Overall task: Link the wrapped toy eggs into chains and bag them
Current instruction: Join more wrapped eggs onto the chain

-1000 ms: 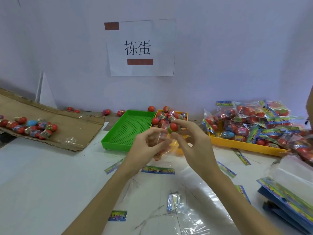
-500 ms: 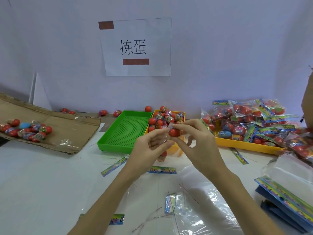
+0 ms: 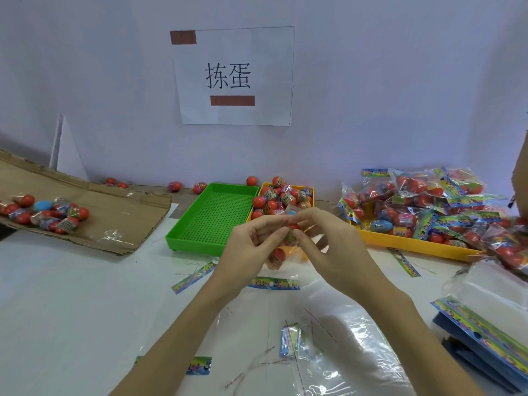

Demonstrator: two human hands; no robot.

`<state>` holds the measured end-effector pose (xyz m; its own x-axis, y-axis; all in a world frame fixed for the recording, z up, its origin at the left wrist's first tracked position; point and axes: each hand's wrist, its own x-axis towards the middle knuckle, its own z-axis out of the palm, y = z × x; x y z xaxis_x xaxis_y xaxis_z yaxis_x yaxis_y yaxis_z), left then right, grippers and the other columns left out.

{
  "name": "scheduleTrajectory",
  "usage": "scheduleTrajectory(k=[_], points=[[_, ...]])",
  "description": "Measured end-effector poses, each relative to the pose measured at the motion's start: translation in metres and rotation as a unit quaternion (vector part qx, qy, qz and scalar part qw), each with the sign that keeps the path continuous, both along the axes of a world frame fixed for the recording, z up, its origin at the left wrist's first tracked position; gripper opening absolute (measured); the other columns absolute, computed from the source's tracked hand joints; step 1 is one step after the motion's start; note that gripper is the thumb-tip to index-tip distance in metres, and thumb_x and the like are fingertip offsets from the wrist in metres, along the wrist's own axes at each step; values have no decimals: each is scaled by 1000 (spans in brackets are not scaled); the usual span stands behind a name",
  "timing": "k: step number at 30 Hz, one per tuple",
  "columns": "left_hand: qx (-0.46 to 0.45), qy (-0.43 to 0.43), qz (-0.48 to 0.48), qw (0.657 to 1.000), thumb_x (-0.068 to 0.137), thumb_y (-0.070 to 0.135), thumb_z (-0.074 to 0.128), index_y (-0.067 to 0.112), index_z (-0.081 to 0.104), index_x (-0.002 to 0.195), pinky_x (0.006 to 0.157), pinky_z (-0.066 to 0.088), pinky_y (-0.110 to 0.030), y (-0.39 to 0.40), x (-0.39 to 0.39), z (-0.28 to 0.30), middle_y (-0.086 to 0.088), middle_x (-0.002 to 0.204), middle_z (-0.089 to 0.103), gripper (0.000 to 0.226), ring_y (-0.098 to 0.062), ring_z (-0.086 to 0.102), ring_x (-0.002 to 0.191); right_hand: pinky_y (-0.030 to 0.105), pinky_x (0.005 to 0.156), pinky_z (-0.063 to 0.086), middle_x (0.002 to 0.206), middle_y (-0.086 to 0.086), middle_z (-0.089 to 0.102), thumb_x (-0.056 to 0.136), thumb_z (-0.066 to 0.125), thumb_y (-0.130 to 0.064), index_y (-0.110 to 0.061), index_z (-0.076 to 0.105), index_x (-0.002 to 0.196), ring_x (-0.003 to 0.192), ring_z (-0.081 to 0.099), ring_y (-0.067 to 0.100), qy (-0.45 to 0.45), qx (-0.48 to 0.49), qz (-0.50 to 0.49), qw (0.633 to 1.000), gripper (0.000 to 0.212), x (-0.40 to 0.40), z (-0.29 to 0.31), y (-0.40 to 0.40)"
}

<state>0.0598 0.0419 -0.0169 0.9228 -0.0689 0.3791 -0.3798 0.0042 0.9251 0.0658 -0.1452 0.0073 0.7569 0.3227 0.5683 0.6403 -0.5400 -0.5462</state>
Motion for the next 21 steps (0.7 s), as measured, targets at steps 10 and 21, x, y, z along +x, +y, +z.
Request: scheduleTrajectory(k=[10, 21], points=[[18, -13, 16, 1000, 105, 3, 57, 8, 77, 117, 76, 58, -19, -6, -5, 3, 4, 95, 80, 23, -3, 73, 86, 7, 73, 44, 108, -13, 63, 92, 73, -32, -25, 65, 110, 93, 59, 3, 7, -92, 26, 995, 21, 3, -3, -2], [109, 17, -38, 993, 94, 25, 76, 30, 55, 143, 86, 60, -29, -3, -2, 1, 6, 125, 73, 54, -11, 72, 103, 6, 70, 45, 99, -14, 70, 92, 75, -22, -22, 71, 105, 90, 65, 3, 1, -22, -39, 999, 14, 3, -2, -3]])
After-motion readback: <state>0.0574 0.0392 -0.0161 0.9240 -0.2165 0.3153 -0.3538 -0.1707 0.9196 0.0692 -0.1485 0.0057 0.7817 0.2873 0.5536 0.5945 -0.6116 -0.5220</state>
